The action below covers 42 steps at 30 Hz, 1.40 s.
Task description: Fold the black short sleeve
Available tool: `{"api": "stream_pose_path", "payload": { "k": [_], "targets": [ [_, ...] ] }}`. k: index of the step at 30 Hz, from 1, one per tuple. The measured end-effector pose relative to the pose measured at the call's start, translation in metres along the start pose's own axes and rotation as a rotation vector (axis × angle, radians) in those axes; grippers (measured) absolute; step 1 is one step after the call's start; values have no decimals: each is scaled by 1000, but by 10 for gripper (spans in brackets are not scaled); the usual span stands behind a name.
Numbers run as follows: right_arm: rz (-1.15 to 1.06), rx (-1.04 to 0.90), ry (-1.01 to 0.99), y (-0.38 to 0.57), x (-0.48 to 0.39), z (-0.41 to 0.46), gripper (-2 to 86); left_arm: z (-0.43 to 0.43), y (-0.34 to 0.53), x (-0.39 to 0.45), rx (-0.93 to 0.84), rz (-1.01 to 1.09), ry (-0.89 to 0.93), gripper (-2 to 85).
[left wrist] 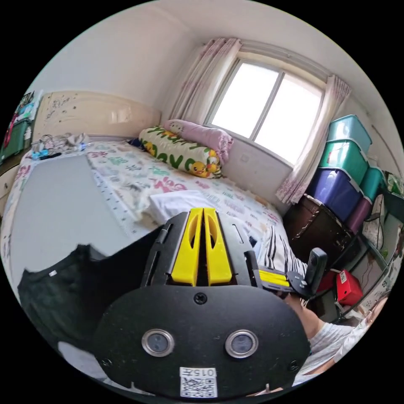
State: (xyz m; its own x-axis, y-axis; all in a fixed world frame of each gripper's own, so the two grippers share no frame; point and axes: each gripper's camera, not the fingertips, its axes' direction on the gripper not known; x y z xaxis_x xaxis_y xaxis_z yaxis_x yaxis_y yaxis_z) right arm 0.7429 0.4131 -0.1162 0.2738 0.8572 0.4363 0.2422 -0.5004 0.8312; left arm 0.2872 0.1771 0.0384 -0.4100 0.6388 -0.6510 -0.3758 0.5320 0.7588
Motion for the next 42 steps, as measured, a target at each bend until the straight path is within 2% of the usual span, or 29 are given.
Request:
{"api": "stream_pose_path", "payload": {
  "k": [4,8,14,16,19,22,24,28,35,42],
  "targets": [
    [111,49,3,4,16,2,37,62,11,22,-17,25,124,40],
    [78,93,32,10,10,3,64,6,29,43,0,72,81,57],
    [11,139,-11,32,6,10,70,-218,125,99,46,127,-47,55],
    [5,81,25,44,-7,-1,62,-314,192,120,50,106,-69,56],
    [-127,141,78,85,-43,-44,70,-420,294,138,136,22,-117,54],
    [-246,144,155,133,-76,-82,72,-491,399,149,247,-78,-216,51],
    [-285,121,171,156,-87,-99,69,-515,453,151,289,-142,-231,50],
    [-323,40,191,183,-93,-124,68,-531,537,148,324,-274,-131,51],
    [-262,60,31,219,-61,-152,68,-510,584,171,261,-357,-116,70],
    [-307,40,37,255,-17,-136,66,-516,634,221,465,-422,-265,88]
  ]
}}
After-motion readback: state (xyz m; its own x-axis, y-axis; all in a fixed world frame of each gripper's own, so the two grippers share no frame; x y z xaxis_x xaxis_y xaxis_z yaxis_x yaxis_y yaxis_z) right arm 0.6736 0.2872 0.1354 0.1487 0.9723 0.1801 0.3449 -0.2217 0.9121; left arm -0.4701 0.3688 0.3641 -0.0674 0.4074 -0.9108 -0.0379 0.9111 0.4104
